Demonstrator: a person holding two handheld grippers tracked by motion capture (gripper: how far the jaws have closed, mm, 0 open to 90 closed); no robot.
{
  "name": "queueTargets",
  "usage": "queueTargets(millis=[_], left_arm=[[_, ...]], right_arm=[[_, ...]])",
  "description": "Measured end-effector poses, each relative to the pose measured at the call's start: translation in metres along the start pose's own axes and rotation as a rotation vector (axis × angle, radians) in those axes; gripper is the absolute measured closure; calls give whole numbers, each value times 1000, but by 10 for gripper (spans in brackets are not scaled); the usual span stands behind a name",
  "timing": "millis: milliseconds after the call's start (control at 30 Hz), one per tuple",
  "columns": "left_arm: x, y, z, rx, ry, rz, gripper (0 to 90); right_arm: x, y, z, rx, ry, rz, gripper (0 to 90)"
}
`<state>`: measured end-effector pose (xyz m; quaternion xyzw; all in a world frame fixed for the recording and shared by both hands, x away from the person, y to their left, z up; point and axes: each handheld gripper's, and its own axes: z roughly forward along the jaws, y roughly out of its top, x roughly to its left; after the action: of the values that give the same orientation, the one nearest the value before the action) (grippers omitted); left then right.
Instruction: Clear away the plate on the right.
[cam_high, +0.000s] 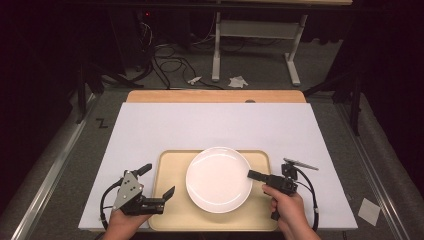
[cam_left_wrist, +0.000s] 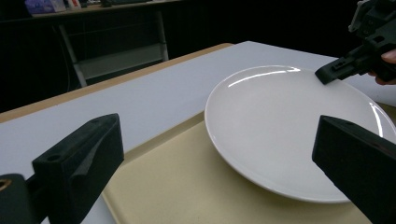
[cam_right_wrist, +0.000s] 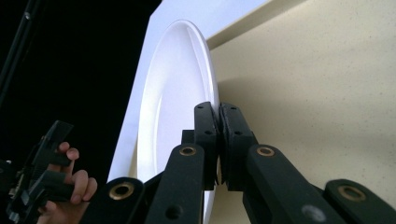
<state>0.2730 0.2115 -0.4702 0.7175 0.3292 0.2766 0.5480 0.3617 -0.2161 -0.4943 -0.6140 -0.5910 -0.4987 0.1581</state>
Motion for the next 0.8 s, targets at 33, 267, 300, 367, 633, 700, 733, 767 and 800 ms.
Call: queueTargets(millis=[33,267,300,367,633,700,733,767,800], left_arm=[[0,0,0,0,0,0,28],[0,0,0,2,-3,0,28],[0,0,0,2,-3,0,28],[0,0,0,1,-4,-1,28],[0,0,0,-1,-6,-2,28],[0,0,0,-1,-7,-1,28],[0,0,0,-1,-7,0,28],[0,0,0,-1,-8,0,28],[0,0,0,-1,-8,-1,28]], right_arm=[[0,0,1,8,-5,2,888],[-2,-2,5,9,-25,-11,887],[-2,-2,5,9,-25,-11,887],[-2,-2,6,16,-25,-13,887],[-2,-3,9,26,-43,-17,885],[-2,-4,9,26,-44,-18,885],[-3,-4,9,26,-46,-21,885],[-3,-4,9,22,-48,-27,885],[-2,-4,9,26,-51,-27,884]])
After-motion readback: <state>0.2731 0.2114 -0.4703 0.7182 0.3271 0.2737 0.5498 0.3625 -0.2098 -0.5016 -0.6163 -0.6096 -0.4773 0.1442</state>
